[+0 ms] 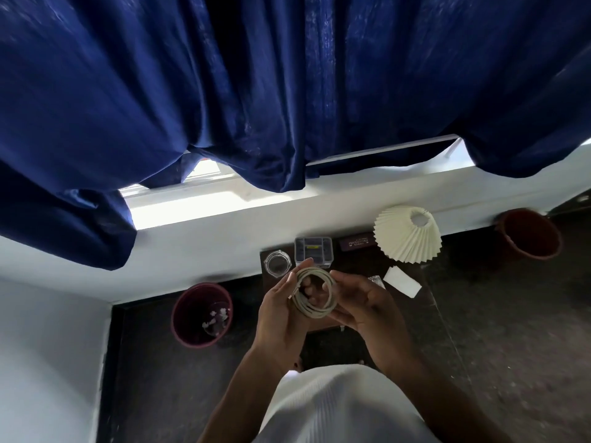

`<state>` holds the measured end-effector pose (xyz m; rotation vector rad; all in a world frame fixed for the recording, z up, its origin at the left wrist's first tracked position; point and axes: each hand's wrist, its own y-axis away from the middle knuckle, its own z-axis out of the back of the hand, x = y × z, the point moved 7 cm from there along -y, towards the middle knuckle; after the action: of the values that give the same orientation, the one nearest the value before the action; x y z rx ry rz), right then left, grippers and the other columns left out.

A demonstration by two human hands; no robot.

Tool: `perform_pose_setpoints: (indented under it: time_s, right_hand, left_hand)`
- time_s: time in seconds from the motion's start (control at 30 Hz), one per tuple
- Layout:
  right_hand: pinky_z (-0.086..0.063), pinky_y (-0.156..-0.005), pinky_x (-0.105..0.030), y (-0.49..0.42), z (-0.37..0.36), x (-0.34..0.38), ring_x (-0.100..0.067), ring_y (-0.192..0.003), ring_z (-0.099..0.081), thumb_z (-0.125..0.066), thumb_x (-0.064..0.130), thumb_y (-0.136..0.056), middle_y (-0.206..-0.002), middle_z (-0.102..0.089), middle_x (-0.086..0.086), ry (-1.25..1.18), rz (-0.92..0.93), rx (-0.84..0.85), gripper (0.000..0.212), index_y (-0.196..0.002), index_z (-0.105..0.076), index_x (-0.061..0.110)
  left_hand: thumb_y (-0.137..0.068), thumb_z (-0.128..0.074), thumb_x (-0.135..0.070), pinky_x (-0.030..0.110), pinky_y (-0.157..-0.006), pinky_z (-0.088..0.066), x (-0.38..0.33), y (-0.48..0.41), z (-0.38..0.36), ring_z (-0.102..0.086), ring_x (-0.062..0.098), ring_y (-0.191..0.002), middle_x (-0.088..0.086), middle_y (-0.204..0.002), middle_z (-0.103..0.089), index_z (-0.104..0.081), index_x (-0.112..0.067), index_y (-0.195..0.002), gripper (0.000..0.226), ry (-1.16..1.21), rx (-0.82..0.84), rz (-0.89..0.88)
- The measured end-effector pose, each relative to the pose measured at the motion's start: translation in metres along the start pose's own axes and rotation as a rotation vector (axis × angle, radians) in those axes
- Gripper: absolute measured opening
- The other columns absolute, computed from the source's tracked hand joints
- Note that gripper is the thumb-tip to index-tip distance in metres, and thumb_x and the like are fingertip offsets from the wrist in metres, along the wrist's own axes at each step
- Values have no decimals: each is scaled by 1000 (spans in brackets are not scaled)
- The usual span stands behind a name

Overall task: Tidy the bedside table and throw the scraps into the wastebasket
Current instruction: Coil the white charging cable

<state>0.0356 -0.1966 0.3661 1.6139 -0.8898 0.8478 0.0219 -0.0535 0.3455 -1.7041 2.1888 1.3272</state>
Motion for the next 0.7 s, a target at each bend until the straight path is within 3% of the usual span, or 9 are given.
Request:
perform_pose_setpoints:
  time_s: [0.13,0.27,0.43,0.5,0.6,0.7]
  right_hand:
    - [-61,-84,-37,-2,-11,1,-23,-103,-74,-70,15,-87,-108,-77,-8,30,44,-26,30,-117,-67,12]
    - [-61,-79,-32,-3,-20,8,-21,-103,-74,-69,10,-88,-108,-77,-7,46,125,-58,30,-118,-67,11]
    - [-58,-88,-38,-3,-29,12,-18,-107,-72,-70,20,-83,-108,-78,-3,27,174,-76,35,-118,-70,16]
    - [-57,-89,-37,-4,-30,11,-18,-108,-72,-70,24,-79,-108,-78,-3,-14,153,-72,37,-115,-71,18]
    - [-56,-84,-30,-4,-28,10,-17,-109,-71,-70,28,-78,-109,-77,-3,-61,144,-71,36,-114,-73,23]
    - [-56,-80,-22,-2,-25,11,-15,-106,-72,-69,31,-81,-108,-78,-1,-29,170,-115,37,-117,-72,23]
  left_hand:
    - [-103,-46,-10,41,-84,-58,-13,1,4,-67,30,-108,24,-123,-65,-54,1,-139,39,-16,99,-17]
    - [-97,-48,-1,38,-91,-59,-27,4,8,-67,29,-114,24,-128,-65,-57,1,-138,41,-20,165,-18]
    - [-85,-60,2,53,-118,-35,-37,7,13,-51,37,-131,27,-142,-57,-59,-2,-138,53,-63,213,50]
    - [-82,-63,3,50,-114,-41,-40,9,14,-57,33,-126,22,-136,-63,-65,-6,-132,52,-96,246,63]
    - [-87,-68,-4,37,-96,-58,-57,15,9,-72,23,-111,13,-120,-75,-73,-13,-124,38,-406,284,-114]
    - [-98,-63,-7,34,-94,-59,-71,17,0,-73,16,-109,3,-112,-78,-69,-14,-129,32,-941,293,-394]
